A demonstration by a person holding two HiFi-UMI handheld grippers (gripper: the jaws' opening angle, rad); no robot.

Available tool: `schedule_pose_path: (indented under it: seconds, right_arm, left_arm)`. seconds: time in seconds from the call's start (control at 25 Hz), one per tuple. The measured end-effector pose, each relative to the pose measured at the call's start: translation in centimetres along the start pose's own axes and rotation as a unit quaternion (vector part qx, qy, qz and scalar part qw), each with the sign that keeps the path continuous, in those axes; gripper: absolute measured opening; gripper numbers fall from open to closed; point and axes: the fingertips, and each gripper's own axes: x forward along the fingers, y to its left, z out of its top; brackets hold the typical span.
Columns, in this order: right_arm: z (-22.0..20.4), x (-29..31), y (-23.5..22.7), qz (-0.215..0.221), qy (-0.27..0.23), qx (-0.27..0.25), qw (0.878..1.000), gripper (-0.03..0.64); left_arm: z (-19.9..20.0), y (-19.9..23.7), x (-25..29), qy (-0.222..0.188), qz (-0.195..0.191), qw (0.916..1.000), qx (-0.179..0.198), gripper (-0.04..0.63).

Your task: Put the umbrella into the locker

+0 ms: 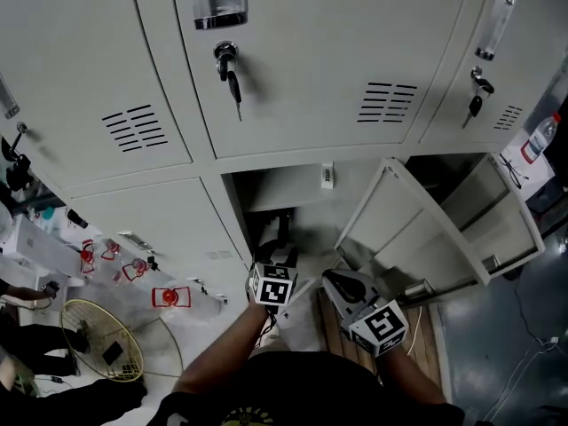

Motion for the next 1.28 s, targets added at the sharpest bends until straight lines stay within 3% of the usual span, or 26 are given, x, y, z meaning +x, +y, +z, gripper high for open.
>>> schedule_pose_path:
  seconds: [0.2,0.56,0.72,1.0,1.28]
  right_arm:
    - [0.4,-0.6,-0.1,-0.002,-0.008,-0.008,1.000,0.032]
    - [1.7,-3.1,0.5,0.003,-0.033,-0.045,0.998,0.031]
    - [2.1,-4.4,0.7,0.001,-0.041,-0.051,0.998,0.031]
    - [3.7,-6.6,1.8,0.014,-0.054,-0.080,0.995,0.030]
    - [5.3,-9.2,3.2,0.022,-0.082,-0.096,0.992,0.029]
  left_arm:
    - [2.9,-0.6,-4.4,-0.067,0.017,0.9975,0.010,0.147]
    - [8.2,-2.2,-12.6,-0.176,0.056,0.9820,0.040,0.049]
    - [9.1,-3.2,-15.7,-0.200,0.065,0.9766,0.045,0.034]
    - [10.1,-4.6,-21.7,-0.245,0.079,0.9661,0.022,0.025]
    - [10.2,-6.5,-26.3,-0.262,0.089,0.9605,0.027,0.025]
